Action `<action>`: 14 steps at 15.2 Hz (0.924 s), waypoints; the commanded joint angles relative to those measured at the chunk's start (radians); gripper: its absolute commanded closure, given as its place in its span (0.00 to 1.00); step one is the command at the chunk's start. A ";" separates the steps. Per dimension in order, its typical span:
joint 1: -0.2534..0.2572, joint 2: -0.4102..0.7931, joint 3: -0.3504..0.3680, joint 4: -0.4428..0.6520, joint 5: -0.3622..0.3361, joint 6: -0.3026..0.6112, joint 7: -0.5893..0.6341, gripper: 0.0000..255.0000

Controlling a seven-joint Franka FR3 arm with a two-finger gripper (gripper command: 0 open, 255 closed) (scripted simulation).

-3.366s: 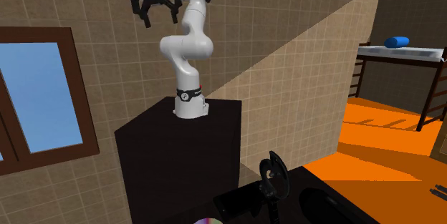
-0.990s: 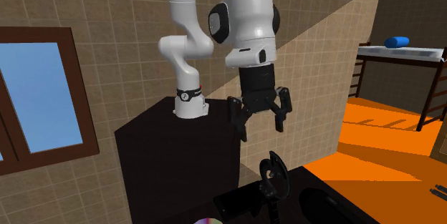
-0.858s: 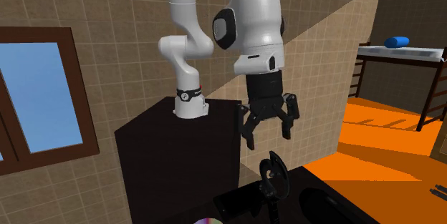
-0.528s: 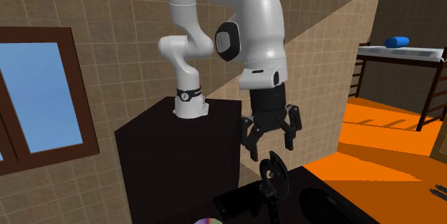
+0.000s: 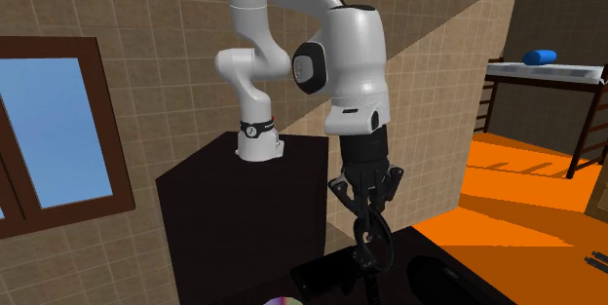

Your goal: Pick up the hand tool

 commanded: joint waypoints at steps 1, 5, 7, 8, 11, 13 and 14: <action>0.000 0.001 0.000 0.000 0.000 0.000 0.000 1.00; 0.000 0.001 0.000 0.000 0.000 0.000 0.000 1.00; -0.003 -0.010 0.004 0.002 0.006 -0.012 -0.004 1.00; -0.006 -0.020 0.007 0.003 0.011 -0.023 -0.007 1.00; -0.014 -0.049 0.017 0.008 0.028 -0.056 -0.017 1.00; -0.018 -0.068 0.023 0.013 0.039 -0.079 -0.024 1.00; -0.021 -0.078 0.025 0.016 0.044 -0.090 -0.027 1.00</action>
